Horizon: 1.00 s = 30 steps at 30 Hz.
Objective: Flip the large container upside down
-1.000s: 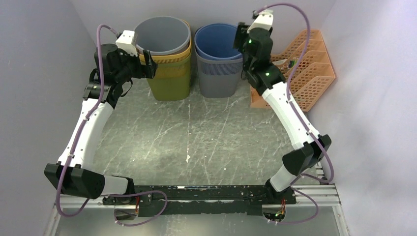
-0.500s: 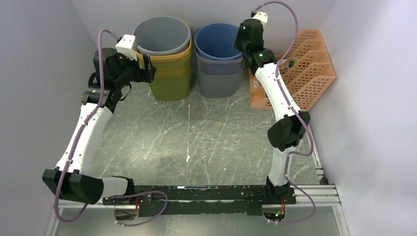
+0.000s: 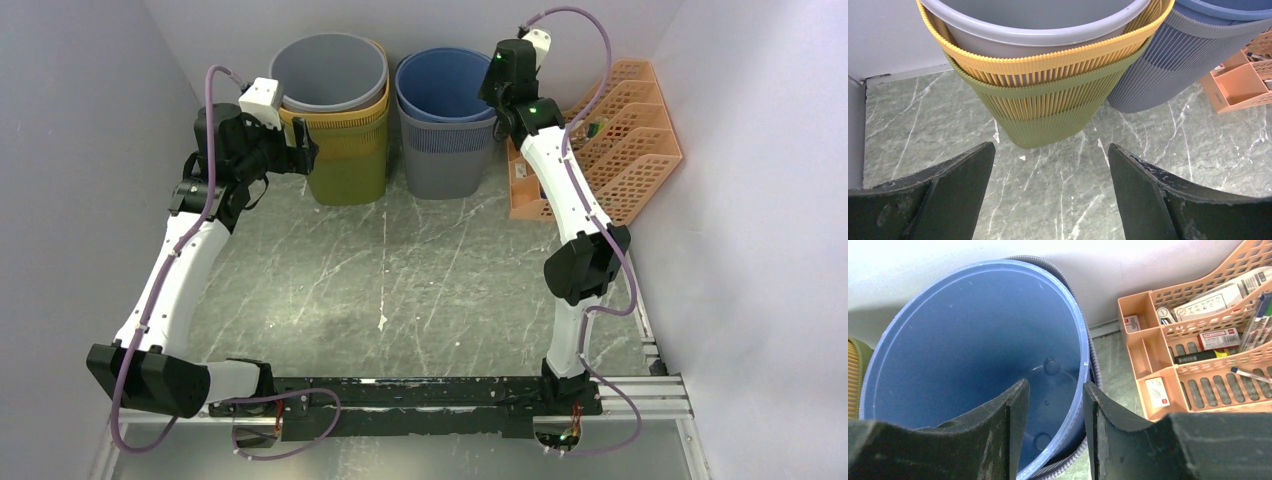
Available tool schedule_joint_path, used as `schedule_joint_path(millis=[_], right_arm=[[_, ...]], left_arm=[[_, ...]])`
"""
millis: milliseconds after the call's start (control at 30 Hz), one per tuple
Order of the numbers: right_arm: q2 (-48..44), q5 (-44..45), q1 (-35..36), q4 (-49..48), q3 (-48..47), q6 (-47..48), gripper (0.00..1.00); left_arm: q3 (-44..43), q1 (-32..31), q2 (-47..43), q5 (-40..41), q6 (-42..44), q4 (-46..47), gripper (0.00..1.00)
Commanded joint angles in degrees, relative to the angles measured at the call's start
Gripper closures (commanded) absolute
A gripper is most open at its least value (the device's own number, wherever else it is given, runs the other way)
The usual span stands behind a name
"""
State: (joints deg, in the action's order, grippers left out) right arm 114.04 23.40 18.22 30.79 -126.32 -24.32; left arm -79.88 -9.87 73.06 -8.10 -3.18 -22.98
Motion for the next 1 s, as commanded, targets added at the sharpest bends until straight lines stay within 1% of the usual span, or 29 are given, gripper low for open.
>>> schedule_joint_path(millis=[0,733,967], right_arm=[[0.76,1.19,-0.38,0.08,0.22,-1.43,0.56],[4.44,0.73,-0.86,-0.52,1.72,-3.46,0.54],[4.5,-1.59,-0.84,-0.56,2.76,-3.0,0.63]], left_arm=[[0.5,-0.4,-1.6,0.74,0.91,0.35,0.04],[1.67,-0.41,-2.04,0.41,0.7,0.16,0.04],[2.05,-0.41,-2.79,0.69,1.01,-0.3,0.05]])
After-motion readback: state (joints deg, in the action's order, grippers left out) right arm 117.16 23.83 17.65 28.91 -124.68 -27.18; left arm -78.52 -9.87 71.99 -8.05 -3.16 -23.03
